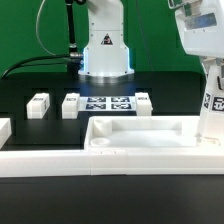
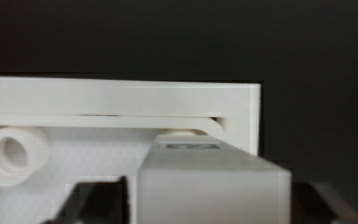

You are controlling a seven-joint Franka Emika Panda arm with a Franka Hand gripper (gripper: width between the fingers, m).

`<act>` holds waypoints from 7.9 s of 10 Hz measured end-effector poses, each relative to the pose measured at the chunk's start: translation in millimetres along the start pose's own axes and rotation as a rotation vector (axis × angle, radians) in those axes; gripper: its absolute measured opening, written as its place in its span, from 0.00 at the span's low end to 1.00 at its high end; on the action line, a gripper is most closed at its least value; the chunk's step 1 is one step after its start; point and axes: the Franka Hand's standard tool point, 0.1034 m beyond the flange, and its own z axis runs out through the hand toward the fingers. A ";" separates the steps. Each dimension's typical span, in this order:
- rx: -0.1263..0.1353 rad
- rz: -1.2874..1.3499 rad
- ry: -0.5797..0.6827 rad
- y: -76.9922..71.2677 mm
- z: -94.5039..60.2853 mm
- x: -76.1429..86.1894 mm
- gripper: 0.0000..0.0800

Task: Assemble desk

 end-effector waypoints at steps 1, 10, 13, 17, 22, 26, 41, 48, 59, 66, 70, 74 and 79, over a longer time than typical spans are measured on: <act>-0.022 -0.225 0.006 -0.3 -0.7 0.4 0.74; -0.067 -1.212 0.009 -2.0 1.4 1.8 0.78; -0.074 -1.196 0.013 -1.1 1.4 6.0 0.41; -0.064 -0.816 0.016 -3.3 0.3 12.4 0.39; -0.011 -0.074 -0.049 -4.4 2.6 17.5 0.38; -0.012 -0.169 -0.049 -2.0 3.7 17.0 0.50; -0.107 -1.301 0.047 -2.8 -0.3 15.4 0.37; -0.051 -0.177 -0.036 -1.3 2.8 12.6 0.37; -0.081 -0.966 -0.034 3.2 3.4 12.5 0.81; -0.150 -1.597 0.023 -2.0 0.5 12.9 0.51; -0.141 -1.340 0.041 -2.1 0.3 14.4 0.36; -0.109 -0.759 0.055 -2.6 -0.8 16.4 0.36; -0.061 -0.182 -0.001 -2.1 1.4 18.8 0.36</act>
Offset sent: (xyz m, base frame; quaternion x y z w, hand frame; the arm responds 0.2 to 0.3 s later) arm 0.0000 0.0000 0.0000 0.0000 0.0000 -0.1938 0.9810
